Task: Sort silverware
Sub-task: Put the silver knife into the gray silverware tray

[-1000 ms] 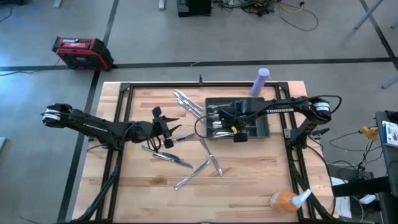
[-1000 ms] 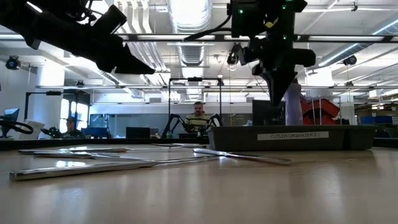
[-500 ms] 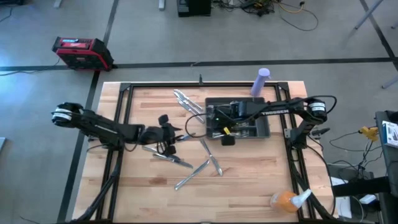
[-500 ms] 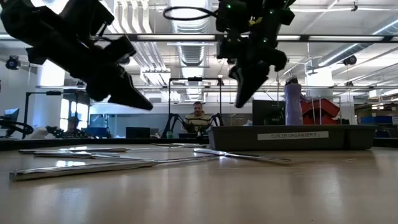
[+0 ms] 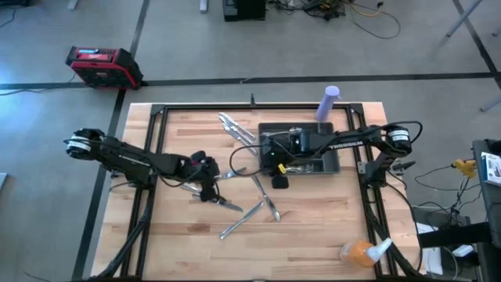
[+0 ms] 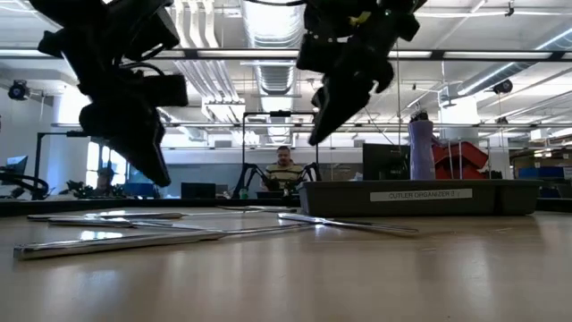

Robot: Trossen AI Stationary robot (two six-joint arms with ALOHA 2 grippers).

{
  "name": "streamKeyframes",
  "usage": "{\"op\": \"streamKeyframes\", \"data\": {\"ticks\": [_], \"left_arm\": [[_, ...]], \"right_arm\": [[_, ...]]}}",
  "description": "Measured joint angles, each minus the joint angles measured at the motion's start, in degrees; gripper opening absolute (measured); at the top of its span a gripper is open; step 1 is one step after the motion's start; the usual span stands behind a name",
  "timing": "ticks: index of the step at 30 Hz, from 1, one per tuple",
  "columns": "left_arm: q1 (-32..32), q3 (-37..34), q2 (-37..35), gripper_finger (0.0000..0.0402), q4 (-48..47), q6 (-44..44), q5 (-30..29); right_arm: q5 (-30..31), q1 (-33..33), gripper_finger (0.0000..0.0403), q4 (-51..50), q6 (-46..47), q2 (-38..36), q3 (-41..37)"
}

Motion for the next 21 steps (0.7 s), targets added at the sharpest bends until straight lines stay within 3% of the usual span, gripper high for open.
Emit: {"op": "streamKeyframes", "data": {"ticks": [4, 10, 16, 21], "left_arm": [[-2.1, -0.02, -0.71, 0.0118, -2.18, -3.4, 0.46], [-5.91, -0.54, -1.91, 0.0118, -4.36, -7.42, 0.37], [-7.88, -4.81, -2.47, 0.0119, -4.21, -15.81, -6.14], [-10.2, -10.05, -2.87, 0.0133, 2.88, -17.93, -10.21]], "right_arm": [[-0.04, -0.22, 0.0097, 8.99, -0.62, 2.63, -1.42], [-0.4, -0.43, 0.0011, 17.21, -4.07, 11.05, 1.49], [-0.71, -1.51, 0.0002, 19.39, -8.17, 17.13, 4.31], [-5.86, -3.1, 0.0001, 25.21, -9.38, 20.23, 4.1]]}}
